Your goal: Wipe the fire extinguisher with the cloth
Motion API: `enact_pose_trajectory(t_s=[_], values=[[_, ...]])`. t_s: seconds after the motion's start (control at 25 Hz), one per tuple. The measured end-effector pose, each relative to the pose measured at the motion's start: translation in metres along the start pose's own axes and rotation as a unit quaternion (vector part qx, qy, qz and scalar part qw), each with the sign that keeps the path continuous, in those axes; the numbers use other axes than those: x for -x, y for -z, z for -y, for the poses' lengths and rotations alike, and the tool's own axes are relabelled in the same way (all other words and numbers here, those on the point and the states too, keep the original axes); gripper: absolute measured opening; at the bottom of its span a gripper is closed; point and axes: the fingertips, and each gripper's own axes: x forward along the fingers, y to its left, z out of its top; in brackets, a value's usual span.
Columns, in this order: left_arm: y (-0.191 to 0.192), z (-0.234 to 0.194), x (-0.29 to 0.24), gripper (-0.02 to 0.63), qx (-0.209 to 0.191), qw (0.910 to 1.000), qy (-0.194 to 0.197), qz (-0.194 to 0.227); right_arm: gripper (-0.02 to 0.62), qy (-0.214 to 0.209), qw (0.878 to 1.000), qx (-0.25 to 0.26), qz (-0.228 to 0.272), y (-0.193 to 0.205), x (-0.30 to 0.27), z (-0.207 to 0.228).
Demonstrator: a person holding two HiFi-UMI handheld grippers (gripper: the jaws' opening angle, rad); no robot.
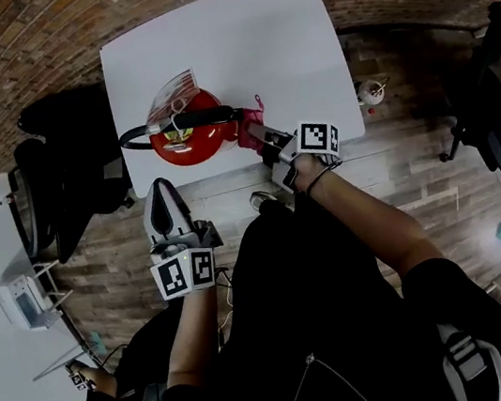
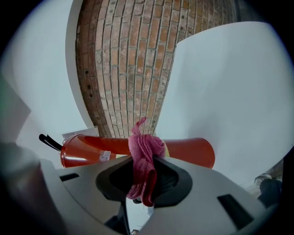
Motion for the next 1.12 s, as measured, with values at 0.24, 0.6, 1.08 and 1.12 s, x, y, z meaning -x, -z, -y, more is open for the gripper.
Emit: enact_pose_trajectory(t_s=[0.24,0.6,1.08,1.12], values=[[-0.006,0.002,0.001,0.031,0.001,1.0,0.0,0.009,0.103,-0.023,1.0,-0.002,0.005,0.001,0.006,-0.031],[-0.017,0.004,0.004,0.031,0.002,0.9997,-0.001,0.023,0.103,-0.044,0.999,0.001,0.005,0.001,0.015,-0.077],[-0.025,0.002,0.014,0.031,0.0,0.9993,-0.003,0.037,0.103,-0.104,0.994,-0.015,0.009,-0.002,0.029,-0.149],[-0.026,0.001,0.014,0.031,0.0,0.9992,-0.003,0.039,0.103,-0.111,0.994,-0.019,0.01,-0.002,0.03,-0.154]])
